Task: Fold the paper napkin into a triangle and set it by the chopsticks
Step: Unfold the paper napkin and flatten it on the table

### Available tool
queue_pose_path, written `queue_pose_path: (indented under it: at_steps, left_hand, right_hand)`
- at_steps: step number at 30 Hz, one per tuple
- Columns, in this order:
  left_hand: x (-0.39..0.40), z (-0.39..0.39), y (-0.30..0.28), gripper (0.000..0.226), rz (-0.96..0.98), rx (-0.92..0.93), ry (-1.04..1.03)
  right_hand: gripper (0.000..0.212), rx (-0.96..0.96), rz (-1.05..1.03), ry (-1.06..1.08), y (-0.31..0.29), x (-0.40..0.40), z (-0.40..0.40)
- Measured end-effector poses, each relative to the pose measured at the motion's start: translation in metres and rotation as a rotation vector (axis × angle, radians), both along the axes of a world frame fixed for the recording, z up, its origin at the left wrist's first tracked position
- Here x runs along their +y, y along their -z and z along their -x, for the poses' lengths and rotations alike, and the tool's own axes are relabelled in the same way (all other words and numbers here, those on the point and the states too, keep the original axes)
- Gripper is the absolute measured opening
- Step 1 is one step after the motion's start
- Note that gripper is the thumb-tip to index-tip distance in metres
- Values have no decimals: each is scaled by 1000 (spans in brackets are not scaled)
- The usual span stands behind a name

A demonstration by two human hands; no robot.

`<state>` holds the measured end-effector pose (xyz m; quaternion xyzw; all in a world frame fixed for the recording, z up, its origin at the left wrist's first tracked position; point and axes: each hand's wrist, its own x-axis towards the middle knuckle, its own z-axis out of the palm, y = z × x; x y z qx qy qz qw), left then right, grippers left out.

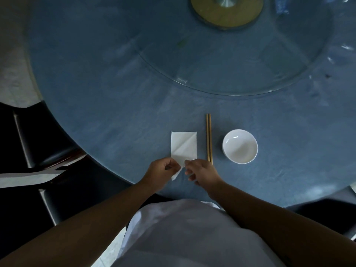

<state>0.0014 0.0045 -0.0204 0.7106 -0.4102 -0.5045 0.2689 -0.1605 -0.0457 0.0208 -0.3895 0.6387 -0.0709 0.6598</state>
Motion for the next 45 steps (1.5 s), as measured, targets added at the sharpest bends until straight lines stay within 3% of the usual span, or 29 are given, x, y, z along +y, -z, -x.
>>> queue_pose_path:
  at_steps: [2,7,13,19,26,33,36,41,45]
  left_hand:
    - [1,-2,1,14,-6,18,-7]
    - [5,-5,4,15,4,31,-16]
    - [9,-5,5,15,20,43,7]
    - [12,-4,5,18,28,67,2]
    - [12,-5,0,19,13,89,-90]
    - [22,-3,-6,17,0,-19,-302]
    - [33,-3,-6,16,-86,100,-500]
    - [47,-2,-7,15,-221,511,-889]
    - [46,-10,-5,23,-275,701,-990]
  right_hand:
    - [34,-23,-81,78,-2,1,0]
    - [17,-51,-91,132,-2,3,0]
    - [31,-55,-129,116,-2,3,-1]
    - [15,-37,-101,103,3,7,-3]
    - [18,-47,-52,75,2,8,0]
    - [19,-73,-113,113,1,15,4]
    - [18,-88,-165,141,2,21,8]
    - [20,-92,-270,174,6,23,9]
    - [20,-37,-263,111,11,23,9]
